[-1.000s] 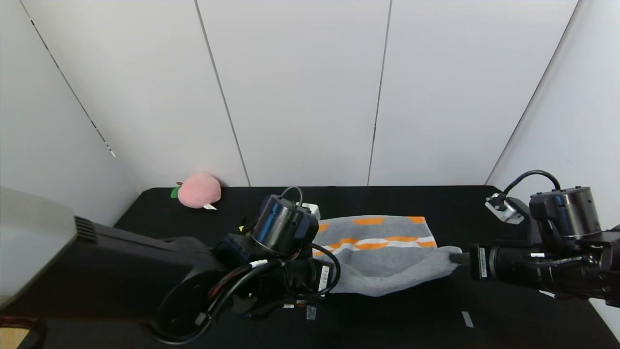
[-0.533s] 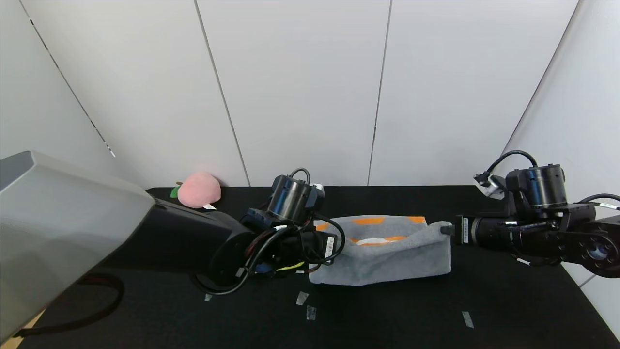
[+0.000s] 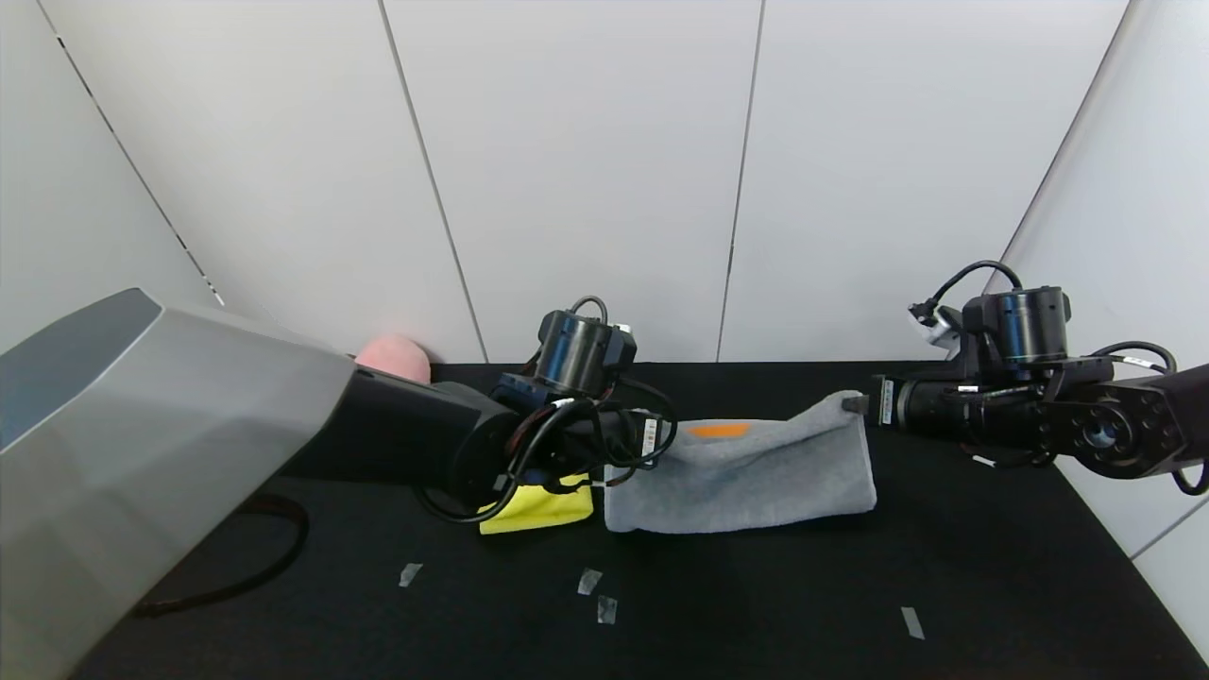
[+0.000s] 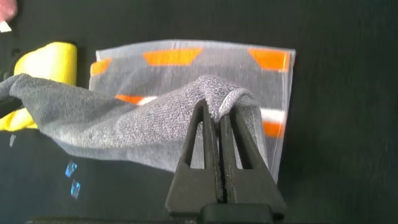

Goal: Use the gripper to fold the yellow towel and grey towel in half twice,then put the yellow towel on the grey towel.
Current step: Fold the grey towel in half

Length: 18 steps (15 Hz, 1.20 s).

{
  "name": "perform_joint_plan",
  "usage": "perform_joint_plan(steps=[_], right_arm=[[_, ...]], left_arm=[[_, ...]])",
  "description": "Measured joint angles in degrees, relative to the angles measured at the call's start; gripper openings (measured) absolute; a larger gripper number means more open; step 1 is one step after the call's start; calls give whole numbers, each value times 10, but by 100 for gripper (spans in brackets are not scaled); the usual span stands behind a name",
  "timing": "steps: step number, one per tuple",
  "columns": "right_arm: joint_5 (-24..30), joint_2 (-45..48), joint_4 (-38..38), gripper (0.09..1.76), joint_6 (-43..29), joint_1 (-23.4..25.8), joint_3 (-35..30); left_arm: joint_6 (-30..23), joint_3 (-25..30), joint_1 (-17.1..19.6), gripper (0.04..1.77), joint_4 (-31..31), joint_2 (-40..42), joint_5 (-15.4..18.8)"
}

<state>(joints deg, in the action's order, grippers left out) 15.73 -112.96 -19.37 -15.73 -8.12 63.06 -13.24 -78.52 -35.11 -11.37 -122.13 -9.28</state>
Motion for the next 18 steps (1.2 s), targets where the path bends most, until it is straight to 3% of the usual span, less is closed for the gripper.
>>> perform_joint_plan(steps=[4, 5, 10, 13, 18], right_arm=[[0, -18, -4, 14, 2, 2, 28], [0, -20, -4, 21, 2, 2, 32], [0, -39, -16, 91, 0, 0, 52], [0, -44, -16, 117, 0, 1, 57], [-2, -42, -13, 142, -1, 3, 52]], left_arm=[[3, -22, 0, 12, 1, -8, -1], [4, -24, 0, 12, 1, -9, -1], [5, -27, 10, 12, -1, -9, -1], [8, -31, 21, 12, 0, -10, -1], [19, -41, 28, 12, 0, -24, -1]])
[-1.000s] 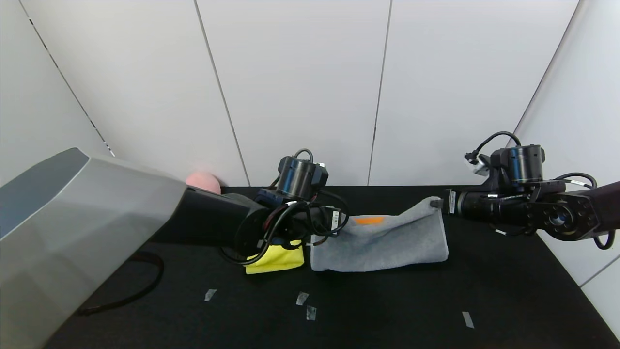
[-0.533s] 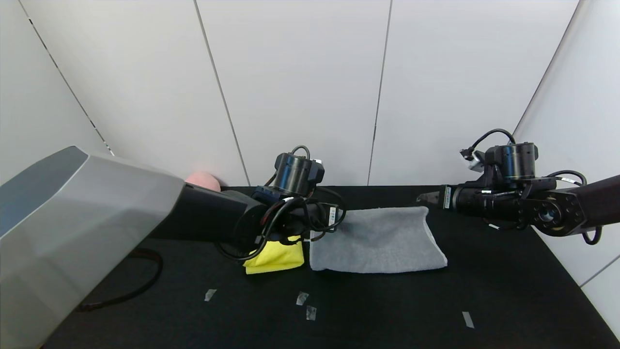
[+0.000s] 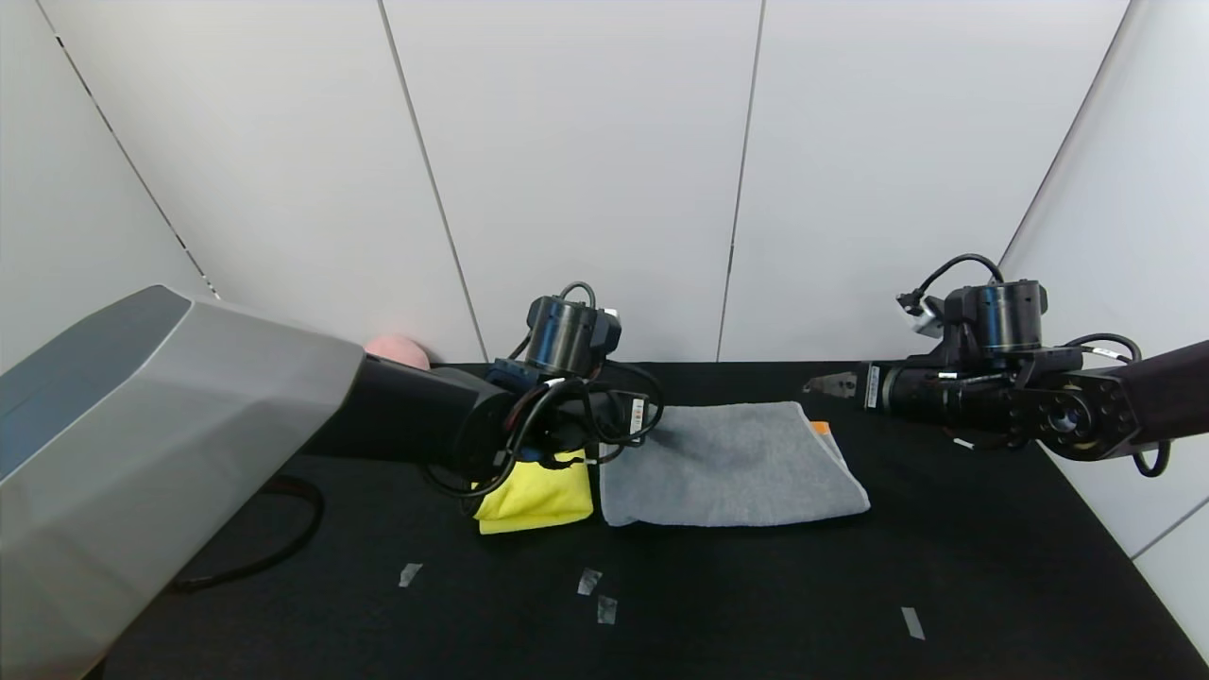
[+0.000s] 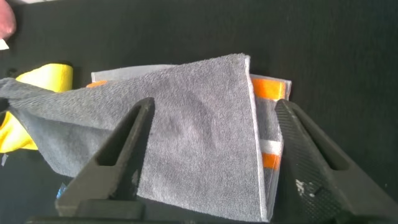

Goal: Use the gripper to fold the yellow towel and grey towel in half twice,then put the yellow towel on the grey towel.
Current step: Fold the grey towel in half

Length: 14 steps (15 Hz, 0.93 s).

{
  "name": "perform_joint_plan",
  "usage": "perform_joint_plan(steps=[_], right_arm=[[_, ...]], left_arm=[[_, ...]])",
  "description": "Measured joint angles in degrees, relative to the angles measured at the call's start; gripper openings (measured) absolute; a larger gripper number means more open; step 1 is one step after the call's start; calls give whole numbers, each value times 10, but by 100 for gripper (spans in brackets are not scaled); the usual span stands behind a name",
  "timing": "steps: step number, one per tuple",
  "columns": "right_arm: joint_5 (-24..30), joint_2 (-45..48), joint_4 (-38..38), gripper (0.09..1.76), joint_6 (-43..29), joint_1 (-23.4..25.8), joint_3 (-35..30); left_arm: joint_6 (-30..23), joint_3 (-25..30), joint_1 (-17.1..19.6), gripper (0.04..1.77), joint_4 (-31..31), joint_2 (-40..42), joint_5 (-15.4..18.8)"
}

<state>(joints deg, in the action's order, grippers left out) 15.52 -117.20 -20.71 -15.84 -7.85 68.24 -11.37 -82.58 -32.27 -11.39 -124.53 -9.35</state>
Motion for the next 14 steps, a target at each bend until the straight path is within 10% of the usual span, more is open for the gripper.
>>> perform_joint_plan(steps=[2, 8, 14], right_arm=[[-1, 1, 0, 148, 0, 1, -2], [-1, 3, 1, 160, 0, 0, -4], [-3, 6, 1, 166, 1, 0, -12]], left_arm=[[0, -4, -1, 12, 1, -5, 0], [-3, -3, -3, 93, -4, -7, -2], [-1, -1, -1, 135, -2, 3, -3]])
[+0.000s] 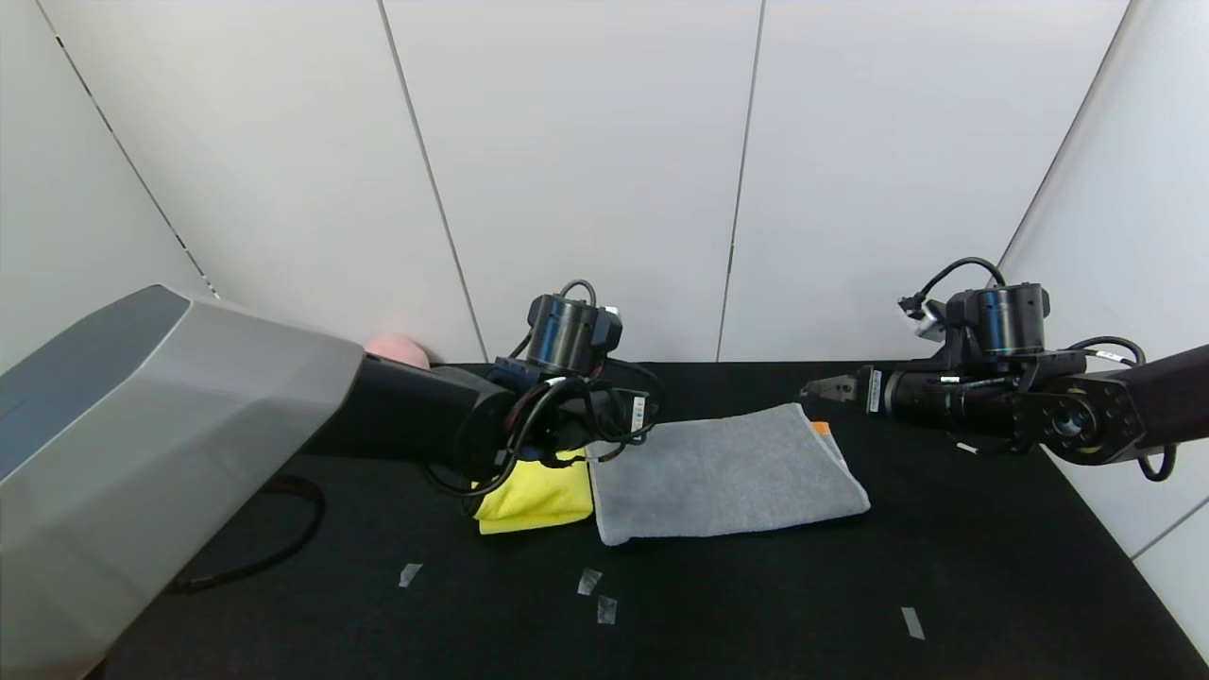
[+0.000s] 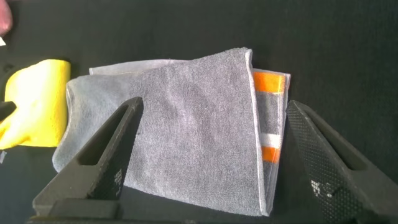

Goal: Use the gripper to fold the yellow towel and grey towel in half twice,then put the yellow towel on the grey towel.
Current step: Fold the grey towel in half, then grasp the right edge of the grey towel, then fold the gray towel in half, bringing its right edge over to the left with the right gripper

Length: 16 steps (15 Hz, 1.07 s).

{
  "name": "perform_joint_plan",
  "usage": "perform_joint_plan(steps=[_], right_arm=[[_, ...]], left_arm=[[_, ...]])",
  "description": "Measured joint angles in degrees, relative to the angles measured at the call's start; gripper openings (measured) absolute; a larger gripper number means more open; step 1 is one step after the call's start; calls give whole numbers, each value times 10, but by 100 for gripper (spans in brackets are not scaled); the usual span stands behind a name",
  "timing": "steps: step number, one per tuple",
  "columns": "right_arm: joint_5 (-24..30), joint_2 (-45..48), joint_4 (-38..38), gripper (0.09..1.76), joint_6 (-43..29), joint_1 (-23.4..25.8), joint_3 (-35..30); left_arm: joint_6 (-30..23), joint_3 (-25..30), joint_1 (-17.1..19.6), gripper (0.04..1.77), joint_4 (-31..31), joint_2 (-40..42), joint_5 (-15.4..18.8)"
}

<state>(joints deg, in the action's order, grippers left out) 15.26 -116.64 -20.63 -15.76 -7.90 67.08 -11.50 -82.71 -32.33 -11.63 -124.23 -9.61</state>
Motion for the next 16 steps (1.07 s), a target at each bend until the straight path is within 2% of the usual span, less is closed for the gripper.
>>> perform_joint_plan(steps=[7, 13, 16], right_arm=[[-3, -5, -1, 169, 2, -2, -26], [-7, -42, -54, 170, 2, -6, -65], [-9, -61, -56, 170, 1, -2, -67]], left_arm=[[-2, 5, 8, 156, 4, 35, 1], [-5, 21, 8, 164, 1, 75, 2], [-5, 31, 7, 167, 0, 95, 4]])
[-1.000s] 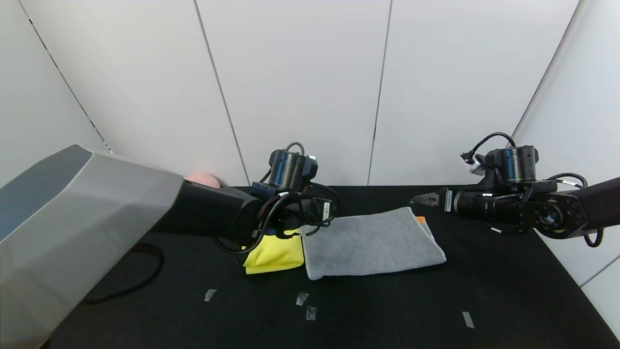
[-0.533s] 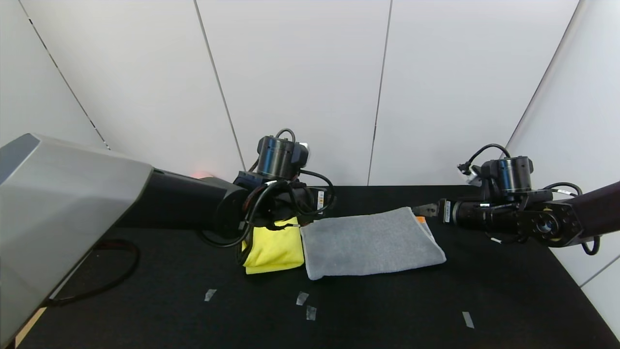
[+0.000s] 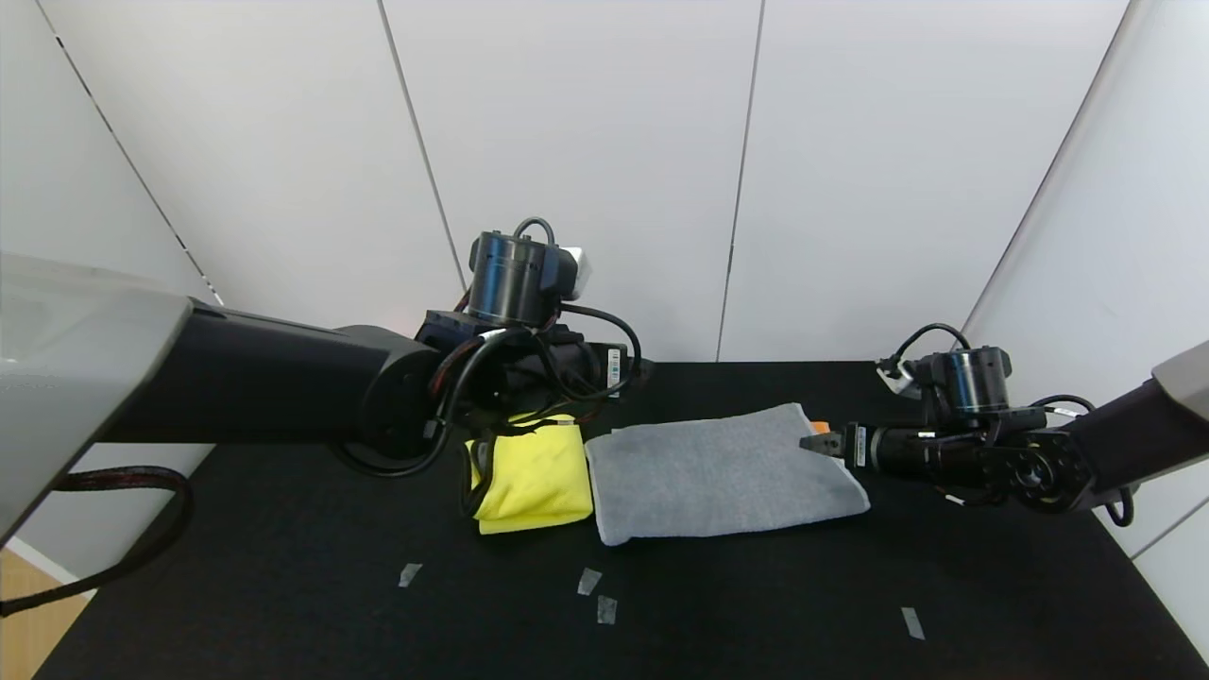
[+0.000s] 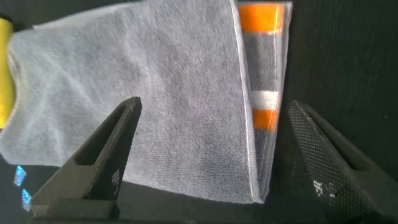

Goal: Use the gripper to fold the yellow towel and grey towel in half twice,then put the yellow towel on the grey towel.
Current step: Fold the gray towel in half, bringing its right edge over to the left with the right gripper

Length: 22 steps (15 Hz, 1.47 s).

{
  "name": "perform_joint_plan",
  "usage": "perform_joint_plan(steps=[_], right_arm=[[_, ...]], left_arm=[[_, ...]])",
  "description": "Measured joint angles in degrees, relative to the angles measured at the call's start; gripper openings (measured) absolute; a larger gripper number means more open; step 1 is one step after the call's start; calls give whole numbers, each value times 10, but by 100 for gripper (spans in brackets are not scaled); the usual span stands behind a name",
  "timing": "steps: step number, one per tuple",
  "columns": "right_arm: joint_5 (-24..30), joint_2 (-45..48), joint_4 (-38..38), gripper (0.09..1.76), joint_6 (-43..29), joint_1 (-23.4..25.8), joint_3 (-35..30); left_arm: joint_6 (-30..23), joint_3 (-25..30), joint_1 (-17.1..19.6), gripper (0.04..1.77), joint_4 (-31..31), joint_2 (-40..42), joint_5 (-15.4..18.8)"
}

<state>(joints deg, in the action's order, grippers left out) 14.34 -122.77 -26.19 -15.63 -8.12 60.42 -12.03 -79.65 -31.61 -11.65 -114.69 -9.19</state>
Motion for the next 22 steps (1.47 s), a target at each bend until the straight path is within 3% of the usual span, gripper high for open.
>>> perform_joint_plan(steps=[19, 20, 22], right_arm=[[0, -41, -15, 170, -10, 0, -12], [0, -41, -15, 165, -10, 0, -13], [0, -42, -14, 130, -11, 0, -14]], left_arm=[[1, 12, -3, 171, -4, 29, 1], [1, 12, -3, 171, -4, 29, 1], [1, 12, -3, 171, -4, 29, 1]])
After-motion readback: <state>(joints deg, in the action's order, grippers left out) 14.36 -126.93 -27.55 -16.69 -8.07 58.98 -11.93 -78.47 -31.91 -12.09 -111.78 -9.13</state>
